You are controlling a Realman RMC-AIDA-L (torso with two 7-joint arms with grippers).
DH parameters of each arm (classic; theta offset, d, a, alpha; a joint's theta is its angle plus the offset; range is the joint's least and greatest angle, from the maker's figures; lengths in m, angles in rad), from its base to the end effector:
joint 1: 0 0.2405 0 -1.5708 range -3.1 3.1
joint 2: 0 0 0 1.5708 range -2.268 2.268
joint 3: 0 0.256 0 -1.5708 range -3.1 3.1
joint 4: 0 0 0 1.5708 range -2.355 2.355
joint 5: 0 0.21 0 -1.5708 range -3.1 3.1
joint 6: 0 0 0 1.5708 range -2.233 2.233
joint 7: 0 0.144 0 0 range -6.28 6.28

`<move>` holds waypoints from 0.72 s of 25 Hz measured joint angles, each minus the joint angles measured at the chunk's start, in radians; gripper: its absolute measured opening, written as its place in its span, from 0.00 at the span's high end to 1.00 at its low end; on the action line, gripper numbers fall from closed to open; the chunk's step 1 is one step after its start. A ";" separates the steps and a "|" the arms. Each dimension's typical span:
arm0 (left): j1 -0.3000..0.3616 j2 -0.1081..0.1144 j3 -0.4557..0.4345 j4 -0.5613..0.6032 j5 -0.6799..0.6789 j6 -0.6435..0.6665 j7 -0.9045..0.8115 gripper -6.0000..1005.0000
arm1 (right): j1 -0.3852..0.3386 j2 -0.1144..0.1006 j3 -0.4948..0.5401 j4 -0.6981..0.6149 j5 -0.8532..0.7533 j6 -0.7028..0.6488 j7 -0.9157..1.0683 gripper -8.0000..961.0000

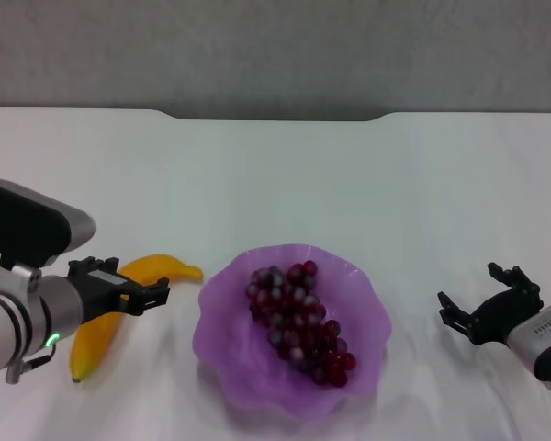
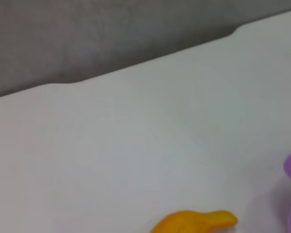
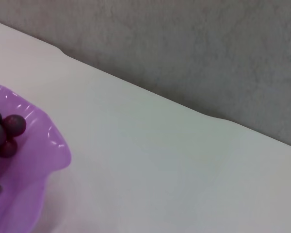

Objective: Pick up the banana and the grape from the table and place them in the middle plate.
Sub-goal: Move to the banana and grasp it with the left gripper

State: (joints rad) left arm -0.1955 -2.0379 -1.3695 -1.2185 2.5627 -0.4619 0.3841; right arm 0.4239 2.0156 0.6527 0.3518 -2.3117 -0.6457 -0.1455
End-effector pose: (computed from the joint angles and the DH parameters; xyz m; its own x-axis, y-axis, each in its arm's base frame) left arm -0.2735 0.3462 -0.0343 0.7541 0.5768 0.3143 0.5928 -0.3915 -0.7038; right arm 0.3457 0.3229 -0.0769 0.9067 -0.2776 -0.3175 -0.4112 -0.4143 -0.8120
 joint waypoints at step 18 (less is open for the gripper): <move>-0.120 -0.008 -0.024 0.270 -0.038 0.139 0.049 0.18 | 0.000 0.000 -0.004 0.019 0.000 -0.008 0.001 0.07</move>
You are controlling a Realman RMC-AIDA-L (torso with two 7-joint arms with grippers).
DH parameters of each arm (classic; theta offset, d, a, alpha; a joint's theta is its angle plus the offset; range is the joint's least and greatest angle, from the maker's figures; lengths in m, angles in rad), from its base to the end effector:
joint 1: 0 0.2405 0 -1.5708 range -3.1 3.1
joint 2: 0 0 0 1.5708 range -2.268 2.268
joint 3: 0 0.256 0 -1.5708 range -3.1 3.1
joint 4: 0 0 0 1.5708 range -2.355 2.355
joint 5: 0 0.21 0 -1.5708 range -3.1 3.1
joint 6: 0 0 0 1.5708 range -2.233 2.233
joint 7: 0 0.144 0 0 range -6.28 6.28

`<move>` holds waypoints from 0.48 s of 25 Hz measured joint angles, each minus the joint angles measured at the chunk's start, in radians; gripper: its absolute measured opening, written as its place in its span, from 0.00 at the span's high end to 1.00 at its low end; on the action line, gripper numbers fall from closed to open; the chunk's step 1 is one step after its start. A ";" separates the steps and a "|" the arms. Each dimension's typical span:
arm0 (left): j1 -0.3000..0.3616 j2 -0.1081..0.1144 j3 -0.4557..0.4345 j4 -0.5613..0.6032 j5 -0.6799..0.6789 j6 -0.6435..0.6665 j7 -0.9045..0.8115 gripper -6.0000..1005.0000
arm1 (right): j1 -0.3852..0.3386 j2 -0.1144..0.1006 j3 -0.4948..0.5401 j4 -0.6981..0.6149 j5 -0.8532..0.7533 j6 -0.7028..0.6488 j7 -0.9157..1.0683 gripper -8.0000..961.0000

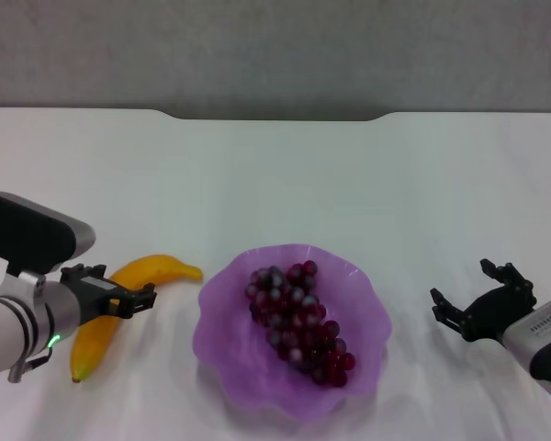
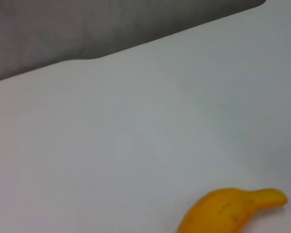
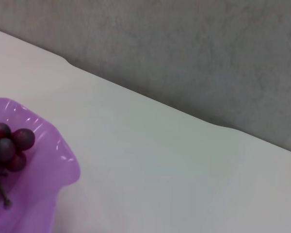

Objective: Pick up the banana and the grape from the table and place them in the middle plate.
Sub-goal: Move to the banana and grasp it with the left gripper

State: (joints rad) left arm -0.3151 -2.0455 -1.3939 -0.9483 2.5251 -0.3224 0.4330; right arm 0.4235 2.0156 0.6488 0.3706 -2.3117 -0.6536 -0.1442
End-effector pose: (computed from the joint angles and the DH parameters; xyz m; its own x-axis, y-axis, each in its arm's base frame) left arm -0.3039 0.3632 -0.0465 0.7488 0.5971 0.2875 0.5686 -0.3561 -0.7415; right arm 0.3392 0.3237 -0.0794 0.9053 -0.2625 -0.3339 -0.4189 -0.4217 -0.8042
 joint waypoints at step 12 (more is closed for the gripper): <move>-0.053 0.001 0.005 0.134 -0.041 0.071 0.007 0.18 | 0.002 0.000 0.000 0.001 -0.006 -0.002 0.000 0.07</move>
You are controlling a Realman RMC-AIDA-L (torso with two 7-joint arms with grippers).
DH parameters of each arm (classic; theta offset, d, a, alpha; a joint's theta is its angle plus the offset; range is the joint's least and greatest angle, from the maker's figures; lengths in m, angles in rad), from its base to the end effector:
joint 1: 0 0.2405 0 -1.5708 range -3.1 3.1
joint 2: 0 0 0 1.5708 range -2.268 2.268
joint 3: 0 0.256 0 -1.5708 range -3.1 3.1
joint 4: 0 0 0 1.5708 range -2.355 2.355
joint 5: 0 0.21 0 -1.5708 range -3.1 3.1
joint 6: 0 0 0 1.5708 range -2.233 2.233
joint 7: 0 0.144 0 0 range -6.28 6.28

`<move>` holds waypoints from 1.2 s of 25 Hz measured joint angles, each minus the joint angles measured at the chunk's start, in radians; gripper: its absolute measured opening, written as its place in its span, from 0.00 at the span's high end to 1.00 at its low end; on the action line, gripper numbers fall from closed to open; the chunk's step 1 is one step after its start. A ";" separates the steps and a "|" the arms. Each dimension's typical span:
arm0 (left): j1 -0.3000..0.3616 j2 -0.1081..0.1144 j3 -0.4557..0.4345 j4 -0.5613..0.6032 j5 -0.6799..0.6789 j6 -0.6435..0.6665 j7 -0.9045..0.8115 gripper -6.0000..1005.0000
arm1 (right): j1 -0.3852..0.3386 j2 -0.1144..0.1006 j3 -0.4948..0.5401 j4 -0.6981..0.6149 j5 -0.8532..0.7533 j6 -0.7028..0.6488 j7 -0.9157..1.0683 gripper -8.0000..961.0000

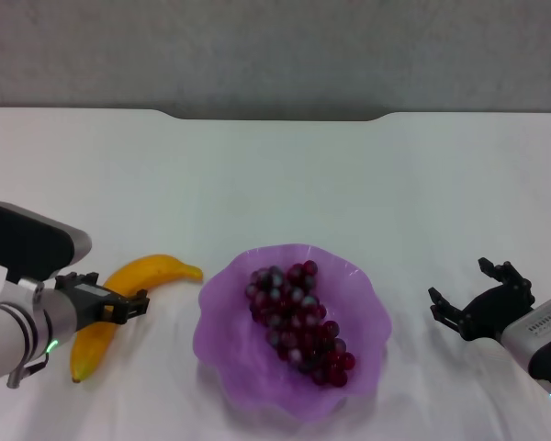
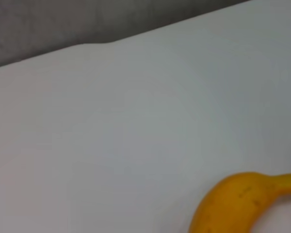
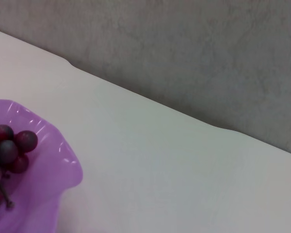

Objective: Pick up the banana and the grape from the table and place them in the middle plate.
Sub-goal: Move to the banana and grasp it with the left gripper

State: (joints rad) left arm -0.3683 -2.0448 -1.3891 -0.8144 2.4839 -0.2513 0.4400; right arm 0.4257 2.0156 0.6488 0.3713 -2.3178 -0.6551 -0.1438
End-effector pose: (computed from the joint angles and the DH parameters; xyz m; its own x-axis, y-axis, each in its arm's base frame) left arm -0.3198 0.3666 -0.0521 0.7302 0.6194 0.2884 0.5735 -0.3261 -0.7515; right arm 0.3378 0.3244 -0.0798 0.9078 -0.2565 -0.3319 -0.4145 -0.4270 -0.8037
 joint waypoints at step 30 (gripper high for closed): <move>-0.005 -0.003 -0.010 0.055 -0.043 0.055 -0.009 0.48 | -0.001 0.000 0.000 0.000 0.001 0.000 0.000 0.07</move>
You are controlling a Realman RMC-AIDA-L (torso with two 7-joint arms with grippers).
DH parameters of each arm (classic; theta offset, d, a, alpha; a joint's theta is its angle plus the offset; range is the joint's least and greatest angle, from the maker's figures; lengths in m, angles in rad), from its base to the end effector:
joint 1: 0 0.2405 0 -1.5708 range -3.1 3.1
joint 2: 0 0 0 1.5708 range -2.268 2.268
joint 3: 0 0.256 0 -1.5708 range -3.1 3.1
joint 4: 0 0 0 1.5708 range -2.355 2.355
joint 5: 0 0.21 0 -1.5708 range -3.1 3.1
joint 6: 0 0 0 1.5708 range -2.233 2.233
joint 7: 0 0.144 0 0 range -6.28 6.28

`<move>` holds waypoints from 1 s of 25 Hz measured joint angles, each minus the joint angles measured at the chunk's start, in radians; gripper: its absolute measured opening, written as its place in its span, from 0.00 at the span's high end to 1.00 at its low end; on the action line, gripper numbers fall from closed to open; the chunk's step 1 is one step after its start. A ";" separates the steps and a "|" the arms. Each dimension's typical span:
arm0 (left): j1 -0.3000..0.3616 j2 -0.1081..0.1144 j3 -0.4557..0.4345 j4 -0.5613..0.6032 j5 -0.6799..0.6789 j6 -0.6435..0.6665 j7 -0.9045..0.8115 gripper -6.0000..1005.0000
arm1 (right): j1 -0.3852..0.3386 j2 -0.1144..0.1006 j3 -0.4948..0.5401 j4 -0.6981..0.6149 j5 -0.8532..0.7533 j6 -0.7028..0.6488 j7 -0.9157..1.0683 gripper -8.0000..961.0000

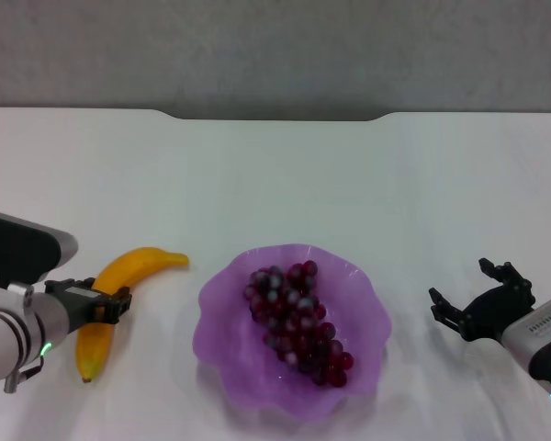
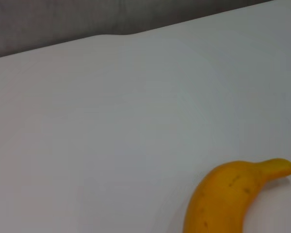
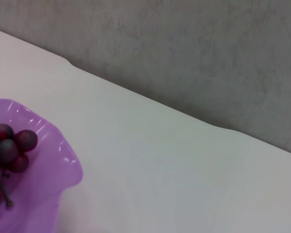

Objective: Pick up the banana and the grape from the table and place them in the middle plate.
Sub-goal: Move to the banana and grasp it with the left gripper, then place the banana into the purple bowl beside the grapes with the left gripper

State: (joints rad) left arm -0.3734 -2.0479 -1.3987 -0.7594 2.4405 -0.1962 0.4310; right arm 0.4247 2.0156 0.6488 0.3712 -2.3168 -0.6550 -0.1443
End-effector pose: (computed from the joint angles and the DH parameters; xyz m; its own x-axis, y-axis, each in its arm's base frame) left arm -0.3303 0.3655 -0.0511 0.6942 0.6334 0.3418 0.6096 -0.2650 -0.7471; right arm 0.3382 0.3241 -0.0797 0.9074 -0.2578 -0.3319 -0.4151 -0.4259 -0.8039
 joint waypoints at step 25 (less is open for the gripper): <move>0.331 0.004 0.160 -0.543 -0.346 -0.086 0.093 0.49 | -0.010 0.000 0.001 -0.012 0.005 0.004 0.002 0.07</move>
State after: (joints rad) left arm -0.0423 -2.0440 -1.2388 -1.3019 2.0944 -0.2819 0.5245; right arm 0.4151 2.0156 0.6498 0.3593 -2.3115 -0.6505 -0.1427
